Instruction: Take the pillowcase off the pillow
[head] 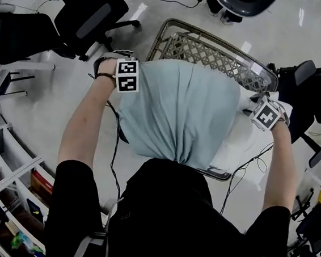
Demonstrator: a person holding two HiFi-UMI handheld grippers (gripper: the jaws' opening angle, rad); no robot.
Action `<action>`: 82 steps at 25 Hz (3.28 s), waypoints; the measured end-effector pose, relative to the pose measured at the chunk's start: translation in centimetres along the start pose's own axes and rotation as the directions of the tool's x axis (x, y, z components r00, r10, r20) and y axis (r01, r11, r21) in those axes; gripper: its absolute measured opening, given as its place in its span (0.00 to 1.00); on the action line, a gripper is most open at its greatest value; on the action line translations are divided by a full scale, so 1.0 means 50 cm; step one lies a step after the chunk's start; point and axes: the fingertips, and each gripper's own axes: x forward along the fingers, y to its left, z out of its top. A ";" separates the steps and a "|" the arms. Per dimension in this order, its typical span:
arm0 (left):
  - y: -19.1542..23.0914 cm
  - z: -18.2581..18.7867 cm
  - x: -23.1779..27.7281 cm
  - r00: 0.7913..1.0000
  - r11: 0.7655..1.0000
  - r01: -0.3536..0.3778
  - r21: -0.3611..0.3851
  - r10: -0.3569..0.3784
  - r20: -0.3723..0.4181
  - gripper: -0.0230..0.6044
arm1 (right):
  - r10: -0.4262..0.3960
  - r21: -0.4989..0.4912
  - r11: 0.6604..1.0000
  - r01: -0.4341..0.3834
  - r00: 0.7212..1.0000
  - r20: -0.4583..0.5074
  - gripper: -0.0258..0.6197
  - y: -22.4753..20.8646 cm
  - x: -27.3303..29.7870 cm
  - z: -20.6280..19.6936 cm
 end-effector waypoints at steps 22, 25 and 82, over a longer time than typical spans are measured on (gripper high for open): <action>-0.415 0.077 -0.201 0.923 0.969 0.123 -0.214 -0.033 0.383 0.25 | -0.405 0.165 0.906 0.389 0.911 0.082 0.51 0.193 -0.094 -0.026; -0.502 0.112 -0.210 0.911 0.966 0.167 -0.197 -0.075 0.406 0.33 | -0.371 0.211 0.917 0.338 0.917 0.147 0.51 0.302 -0.083 -0.037; -0.583 0.198 -0.219 0.942 0.992 0.020 -0.126 0.024 0.335 0.43 | -0.454 0.173 0.876 0.449 0.891 -0.015 0.38 0.408 -0.006 -0.217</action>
